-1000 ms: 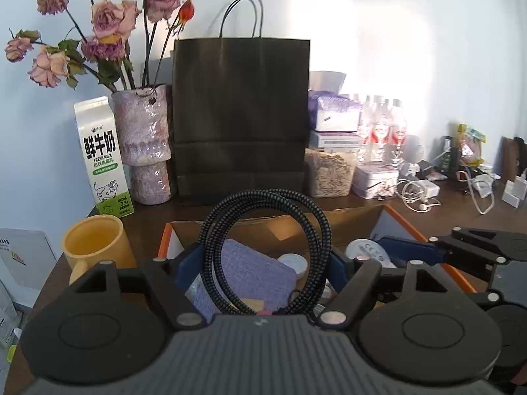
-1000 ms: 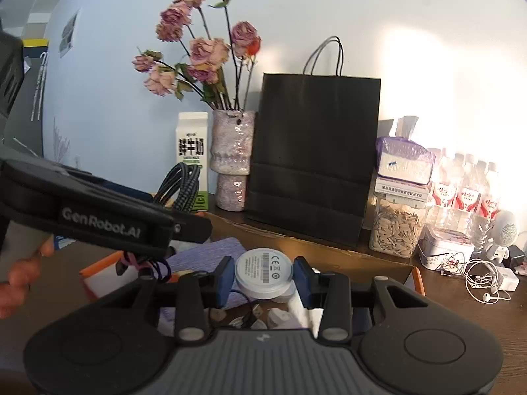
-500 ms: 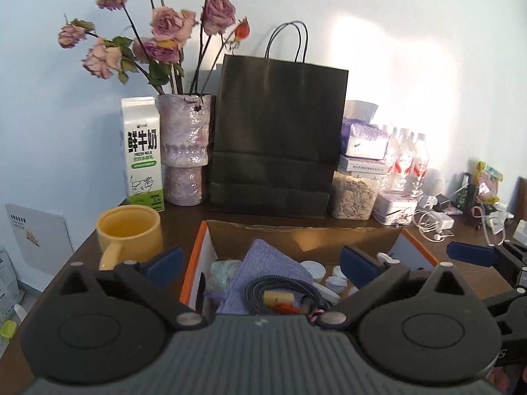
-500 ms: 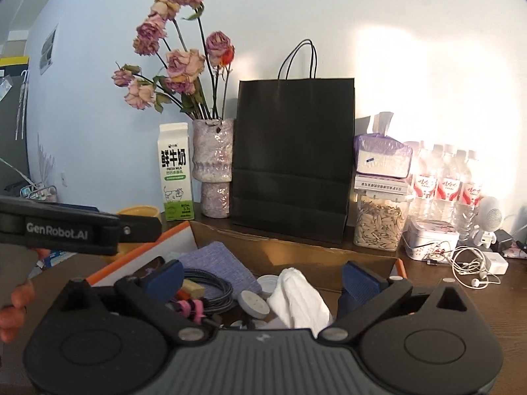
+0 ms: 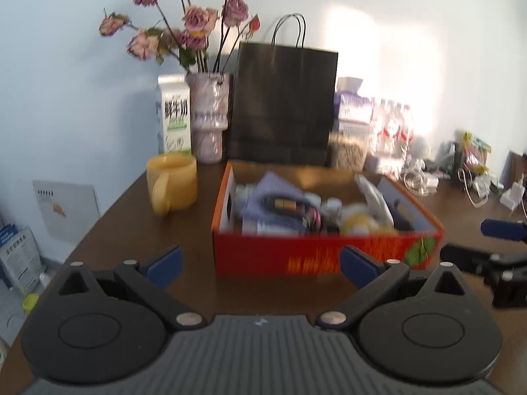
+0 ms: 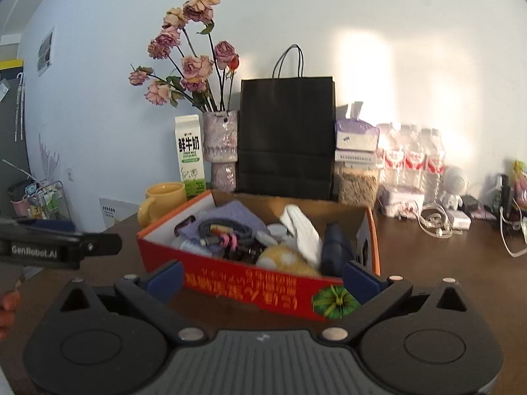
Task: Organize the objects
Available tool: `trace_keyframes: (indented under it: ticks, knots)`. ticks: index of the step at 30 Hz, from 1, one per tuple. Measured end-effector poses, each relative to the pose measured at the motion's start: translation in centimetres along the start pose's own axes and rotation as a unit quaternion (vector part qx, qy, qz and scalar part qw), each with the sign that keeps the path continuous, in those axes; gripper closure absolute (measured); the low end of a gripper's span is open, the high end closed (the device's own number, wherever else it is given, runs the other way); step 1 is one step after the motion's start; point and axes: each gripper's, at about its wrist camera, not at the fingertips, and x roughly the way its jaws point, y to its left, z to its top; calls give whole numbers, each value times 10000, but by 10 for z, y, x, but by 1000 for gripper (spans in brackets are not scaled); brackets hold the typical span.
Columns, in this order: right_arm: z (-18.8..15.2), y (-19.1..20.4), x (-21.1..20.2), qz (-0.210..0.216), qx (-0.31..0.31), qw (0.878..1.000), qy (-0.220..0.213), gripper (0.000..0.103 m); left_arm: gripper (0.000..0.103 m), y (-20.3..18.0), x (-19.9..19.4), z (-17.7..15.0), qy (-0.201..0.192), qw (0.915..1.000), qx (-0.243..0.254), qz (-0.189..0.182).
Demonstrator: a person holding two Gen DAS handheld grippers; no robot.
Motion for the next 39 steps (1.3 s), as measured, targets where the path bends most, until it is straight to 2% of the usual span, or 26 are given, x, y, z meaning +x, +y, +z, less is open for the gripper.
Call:
trace_keyframes:
  ticks: [7, 16, 39]
  knots:
    - [-19, 3, -18, 2, 133, 9996, 232, 0, 0, -4, -24, -29, 224, 9997, 31, -30]
    - [-21, 7, -29, 14, 134, 9998, 170, 0, 0, -10, -37, -31, 165, 9998, 42, -108]
    - [-23, 12, -31, 51, 109, 9997, 192, 0, 0, -8, -38, -32, 215, 9997, 11, -108]
